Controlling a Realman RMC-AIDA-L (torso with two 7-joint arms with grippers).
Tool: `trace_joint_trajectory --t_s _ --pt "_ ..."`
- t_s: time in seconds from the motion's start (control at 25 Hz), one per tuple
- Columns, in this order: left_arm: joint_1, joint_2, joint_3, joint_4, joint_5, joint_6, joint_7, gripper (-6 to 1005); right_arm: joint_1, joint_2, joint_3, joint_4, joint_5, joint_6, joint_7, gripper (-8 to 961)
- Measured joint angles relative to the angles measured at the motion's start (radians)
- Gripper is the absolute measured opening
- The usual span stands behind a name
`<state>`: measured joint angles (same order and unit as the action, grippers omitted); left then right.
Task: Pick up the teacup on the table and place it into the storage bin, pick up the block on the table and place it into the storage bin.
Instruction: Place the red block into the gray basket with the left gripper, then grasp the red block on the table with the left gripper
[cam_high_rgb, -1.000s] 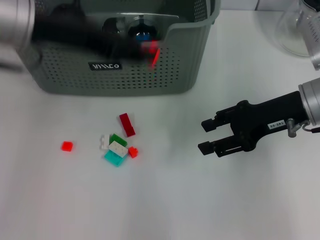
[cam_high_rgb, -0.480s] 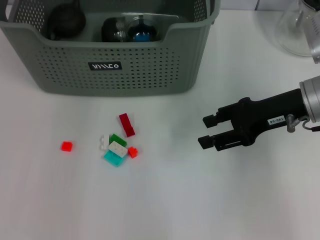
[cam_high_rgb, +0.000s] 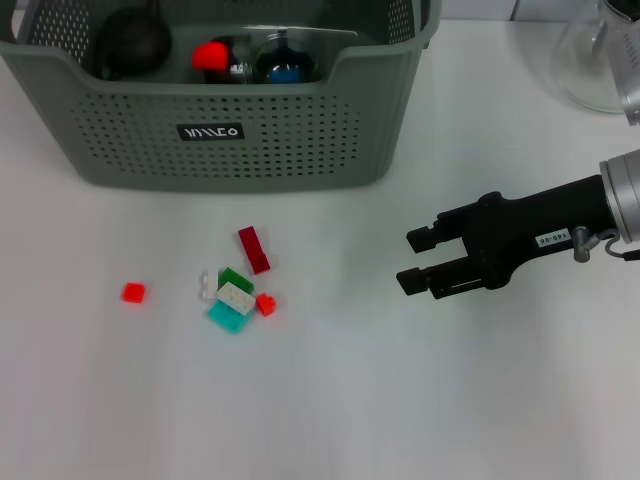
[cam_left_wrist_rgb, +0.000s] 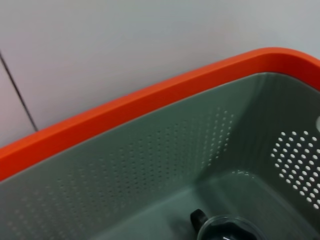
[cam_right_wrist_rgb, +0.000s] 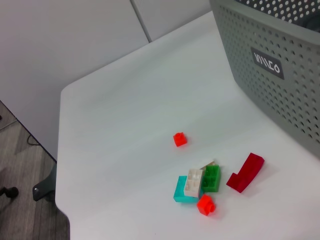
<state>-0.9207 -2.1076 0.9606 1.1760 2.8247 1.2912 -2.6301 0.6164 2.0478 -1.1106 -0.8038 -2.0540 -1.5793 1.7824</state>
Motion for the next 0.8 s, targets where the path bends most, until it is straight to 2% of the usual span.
trace_joint_trajectory --t_s 0.12,0.16,0.28,0.36,0.56,0.72,0.8 --pt "0.022 -0.003 0.0 0.049 -0.009 0.015 0.003 560 0.0 0.0 0.0 0.0 0.0 0.001 -0.003 678" --pt "0.032 -0.006 -0.002 0.08 -0.02 0.027 0.008 602 0.0 0.0 0.0 0.0 0.0 0.001 -0.004 678" --pt "0.099 -0.022 -0.014 0.254 -0.137 0.099 0.053 727 0.0 0.0 0.0 0.0 0.0 0.001 -0.006 678" --pt "0.169 -0.029 -0.018 0.401 -0.275 0.16 0.09 810 0.0 0.0 0.0 0.0 0.0 0.0 -0.008 678" --pt "0.401 -0.032 -0.019 0.726 -0.684 0.315 0.274 831 -0.001 0.0 0.0 0.0 0.0 0.002 -0.015 679" --pt "0.578 -0.039 -0.019 0.821 -0.9 0.412 0.496 827 -0.002 0.0 0.0 0.001 0.0 0.01 -0.021 679" --pt "0.623 -0.045 -0.019 0.815 -0.932 0.472 0.558 826 -0.002 0.001 0.0 0.003 0.0 0.013 -0.021 679"
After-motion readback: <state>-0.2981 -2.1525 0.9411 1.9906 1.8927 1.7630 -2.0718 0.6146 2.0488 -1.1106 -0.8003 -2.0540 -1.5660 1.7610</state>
